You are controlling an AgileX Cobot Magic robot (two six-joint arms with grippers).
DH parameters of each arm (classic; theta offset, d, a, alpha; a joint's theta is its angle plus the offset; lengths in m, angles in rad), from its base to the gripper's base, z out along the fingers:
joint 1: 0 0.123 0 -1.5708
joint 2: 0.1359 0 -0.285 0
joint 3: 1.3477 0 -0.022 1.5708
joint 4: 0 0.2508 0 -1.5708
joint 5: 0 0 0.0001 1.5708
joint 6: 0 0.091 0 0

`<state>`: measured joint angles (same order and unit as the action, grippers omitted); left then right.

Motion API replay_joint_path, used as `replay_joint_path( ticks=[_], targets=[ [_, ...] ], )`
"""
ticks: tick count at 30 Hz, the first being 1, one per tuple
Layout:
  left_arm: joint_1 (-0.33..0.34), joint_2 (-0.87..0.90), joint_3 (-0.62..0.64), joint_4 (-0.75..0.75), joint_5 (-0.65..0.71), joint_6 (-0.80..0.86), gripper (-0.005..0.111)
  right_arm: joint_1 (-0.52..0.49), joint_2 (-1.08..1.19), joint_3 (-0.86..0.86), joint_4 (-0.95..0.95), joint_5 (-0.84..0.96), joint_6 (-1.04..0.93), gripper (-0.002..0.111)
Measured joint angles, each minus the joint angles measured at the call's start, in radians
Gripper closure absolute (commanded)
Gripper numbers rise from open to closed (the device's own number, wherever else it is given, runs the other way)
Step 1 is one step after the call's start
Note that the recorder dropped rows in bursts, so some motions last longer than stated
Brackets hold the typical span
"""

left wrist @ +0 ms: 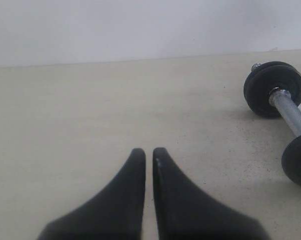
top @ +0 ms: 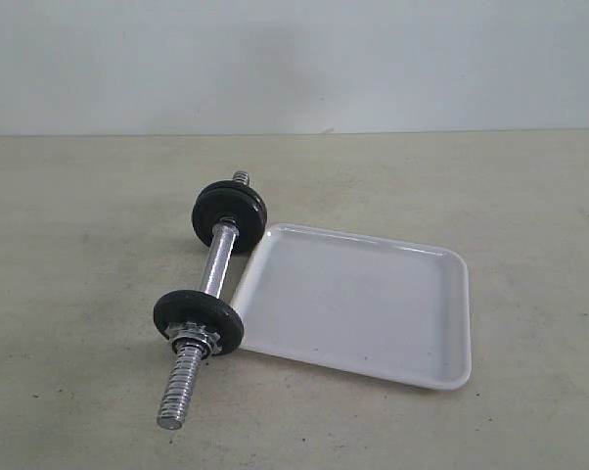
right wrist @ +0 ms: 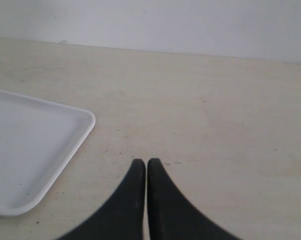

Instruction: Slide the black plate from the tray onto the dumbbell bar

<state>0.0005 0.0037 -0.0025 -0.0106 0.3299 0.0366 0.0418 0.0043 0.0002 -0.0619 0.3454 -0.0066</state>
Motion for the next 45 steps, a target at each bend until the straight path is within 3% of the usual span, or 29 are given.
replay_joint_path(
  ticks=[45],
  targets=[
    [0.000, 0.000, 0.000, 0.000, 0.000, 0.000, 0.102, 0.000, 0.000, 0.000, 0.027, 0.000, -0.024, 0.109]
  ],
)
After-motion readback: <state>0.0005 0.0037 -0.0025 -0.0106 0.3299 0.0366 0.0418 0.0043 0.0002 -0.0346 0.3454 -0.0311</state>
